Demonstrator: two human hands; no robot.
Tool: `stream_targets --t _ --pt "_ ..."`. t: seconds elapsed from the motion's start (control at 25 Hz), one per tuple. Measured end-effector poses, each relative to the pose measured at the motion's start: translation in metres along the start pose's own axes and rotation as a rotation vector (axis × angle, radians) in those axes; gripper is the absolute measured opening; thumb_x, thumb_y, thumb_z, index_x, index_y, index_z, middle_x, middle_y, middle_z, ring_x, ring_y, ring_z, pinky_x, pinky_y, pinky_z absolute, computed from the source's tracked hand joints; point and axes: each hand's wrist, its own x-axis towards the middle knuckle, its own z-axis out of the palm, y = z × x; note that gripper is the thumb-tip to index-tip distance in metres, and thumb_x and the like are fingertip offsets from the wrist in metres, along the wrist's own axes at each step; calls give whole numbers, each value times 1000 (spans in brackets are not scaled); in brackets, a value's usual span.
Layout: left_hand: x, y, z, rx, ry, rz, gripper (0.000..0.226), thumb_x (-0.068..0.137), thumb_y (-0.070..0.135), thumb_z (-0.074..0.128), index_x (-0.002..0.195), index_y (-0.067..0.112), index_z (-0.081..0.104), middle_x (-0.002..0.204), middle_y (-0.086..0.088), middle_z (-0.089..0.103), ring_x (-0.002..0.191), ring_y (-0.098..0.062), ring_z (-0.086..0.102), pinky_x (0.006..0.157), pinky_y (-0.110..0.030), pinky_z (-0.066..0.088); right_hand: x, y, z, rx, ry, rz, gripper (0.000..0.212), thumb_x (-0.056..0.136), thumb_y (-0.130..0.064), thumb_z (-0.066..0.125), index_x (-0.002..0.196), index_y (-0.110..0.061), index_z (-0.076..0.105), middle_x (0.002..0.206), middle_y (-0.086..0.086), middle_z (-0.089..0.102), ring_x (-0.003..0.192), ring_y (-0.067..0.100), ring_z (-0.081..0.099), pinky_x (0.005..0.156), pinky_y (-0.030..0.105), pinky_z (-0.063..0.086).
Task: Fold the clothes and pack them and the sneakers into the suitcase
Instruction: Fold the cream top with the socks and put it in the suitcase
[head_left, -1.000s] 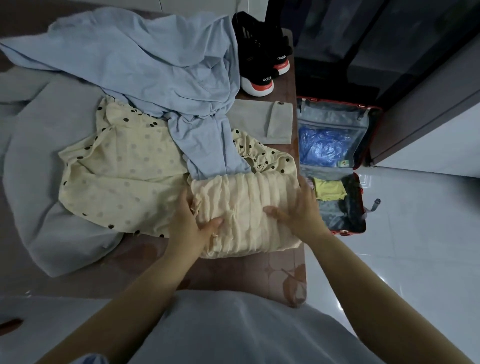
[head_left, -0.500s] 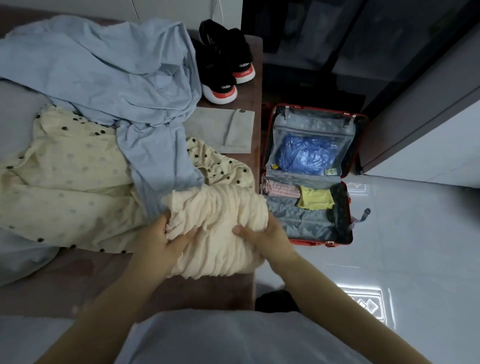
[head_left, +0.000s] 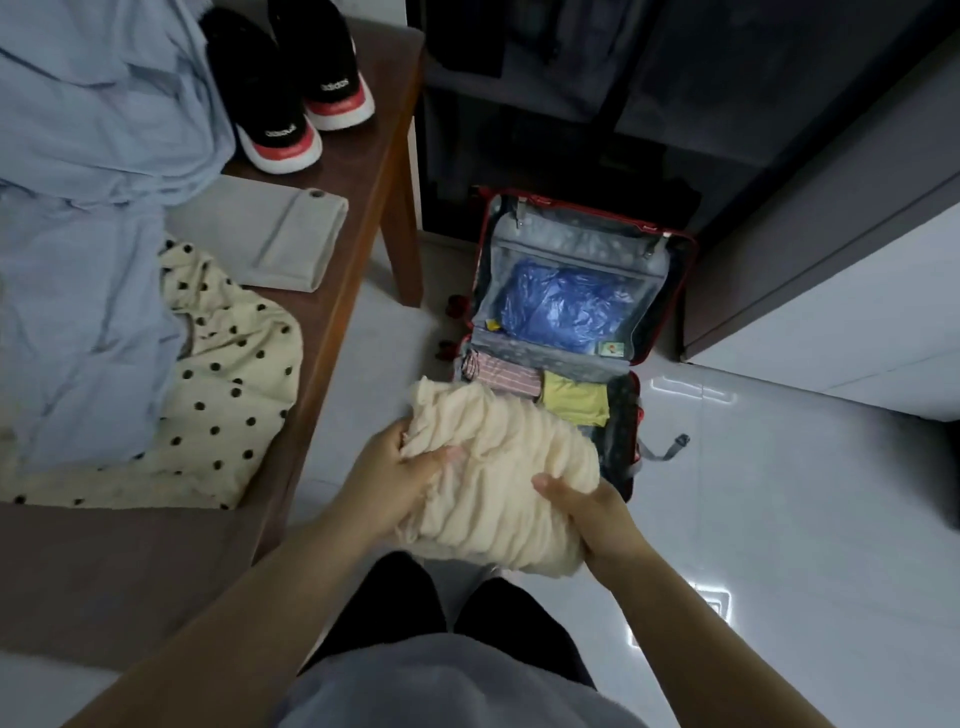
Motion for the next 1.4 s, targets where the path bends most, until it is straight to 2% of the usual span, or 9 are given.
stream_targets --t 0.28,0.52,0.68,0.8,1.0,1.12,1.2,1.28,1.4 --pt "114 -24 45 27 -33 -206 35 81 38 68 102 10 64 78 2 64 75 -20 62 63 -23 44 87 -10 -31 8 91 59 44 71 -22 80 111 -17 61 105 5 70 98 26 65 95 48 49" --pt "250 -65 97 55 3 -240 34 87 33 62 115 13 56 103 1 60 95 -17 58 77 -22 39 219 -6 -60 -8 14 32 60 64 -23 83 118 -16 58 108 5 70 96 25 68 83 42 55" --pt "371 -123 176 55 -54 -232 69 81 50 63 135 14 40 134 -1 50 120 -22 50 102 -31 40 345 17 -115 -78 121 -39 61 61 -31 84 115 -16 60 108 6 69 98 27 66 90 46 52" --pt "459 -173 262 66 -103 -207 61 86 44 60 134 13 38 130 0 50 115 -27 53 92 -33 44 441 49 -180 -133 225 -86 92 35 -52 88 116 -18 60 107 4 70 99 26 66 91 47 51" --pt "566 -264 384 83 -175 -190 63 91 33 56 142 11 28 140 -10 44 125 -27 45 107 -39 36 582 123 -257 -340 381 -23 54 76 -25 74 123 -11 51 120 9 60 100 24 58 91 40 47" --pt "577 -304 414 478 -98 59 75 93 23 54 150 22 5 155 -6 14 139 -25 21 113 -35 23 628 163 -256 -757 611 15 76 83 -39 65 141 -9 28 145 16 35 129 31 38 106 40 33" --pt "568 -319 416 847 -202 337 66 97 24 42 149 32 2 158 3 -3 143 -23 7 115 -36 18 632 181 -238 -1033 695 -184 73 89 -44 53 146 -13 20 153 16 19 139 33 20 115 44 14" --pt "563 -329 409 1100 -381 404 56 100 30 29 149 31 2 158 6 -6 145 -21 -2 116 -39 10 634 196 -219 -1239 504 -305 63 95 -45 39 149 -25 12 156 12 7 142 34 9 115 46 3" --pt "566 -325 394 1276 -523 296 56 101 31 27 149 31 0 158 7 -10 145 -20 -8 116 -44 -4 642 207 -214 -1440 205 -102 66 94 -45 37 145 -38 -4 156 9 -8 142 38 -3 115 53 4"
